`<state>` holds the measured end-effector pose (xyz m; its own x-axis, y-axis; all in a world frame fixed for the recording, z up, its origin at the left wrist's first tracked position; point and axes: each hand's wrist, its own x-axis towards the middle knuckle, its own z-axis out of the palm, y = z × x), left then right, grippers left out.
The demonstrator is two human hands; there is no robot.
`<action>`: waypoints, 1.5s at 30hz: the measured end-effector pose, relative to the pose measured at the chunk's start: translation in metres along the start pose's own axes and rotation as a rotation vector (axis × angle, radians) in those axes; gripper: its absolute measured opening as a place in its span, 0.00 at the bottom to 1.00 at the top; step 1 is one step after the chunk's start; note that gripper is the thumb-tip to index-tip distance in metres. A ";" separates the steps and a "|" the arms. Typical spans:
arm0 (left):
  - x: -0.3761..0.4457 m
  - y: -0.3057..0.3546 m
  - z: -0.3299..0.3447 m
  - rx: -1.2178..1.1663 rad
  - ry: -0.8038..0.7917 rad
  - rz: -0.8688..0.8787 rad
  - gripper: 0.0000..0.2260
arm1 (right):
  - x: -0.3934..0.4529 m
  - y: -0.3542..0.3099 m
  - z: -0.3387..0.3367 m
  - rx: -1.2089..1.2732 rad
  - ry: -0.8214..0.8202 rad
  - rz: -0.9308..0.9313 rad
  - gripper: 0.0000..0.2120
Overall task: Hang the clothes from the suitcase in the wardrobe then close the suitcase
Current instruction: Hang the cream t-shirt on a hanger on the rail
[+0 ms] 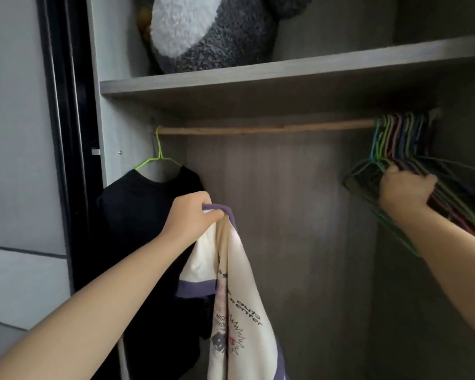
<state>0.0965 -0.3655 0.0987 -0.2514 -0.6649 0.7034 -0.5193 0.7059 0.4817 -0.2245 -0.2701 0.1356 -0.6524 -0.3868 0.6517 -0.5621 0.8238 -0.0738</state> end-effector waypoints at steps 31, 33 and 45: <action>0.036 -0.027 0.054 0.063 0.026 0.114 0.21 | -0.047 -0.045 0.085 1.286 -0.098 -0.129 0.22; 0.033 -0.027 0.047 0.094 0.036 0.134 0.21 | -0.065 -0.056 0.099 1.440 -0.281 -0.040 0.22; -0.007 -0.063 0.008 0.254 -0.150 0.143 0.21 | -0.060 -0.090 0.076 1.501 -0.725 -0.220 0.20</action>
<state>0.1246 -0.4071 0.0596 -0.4441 -0.6049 0.6609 -0.6525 0.7239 0.2241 -0.1733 -0.3530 0.0461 -0.3441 -0.8827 0.3201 -0.3426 -0.1994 -0.9181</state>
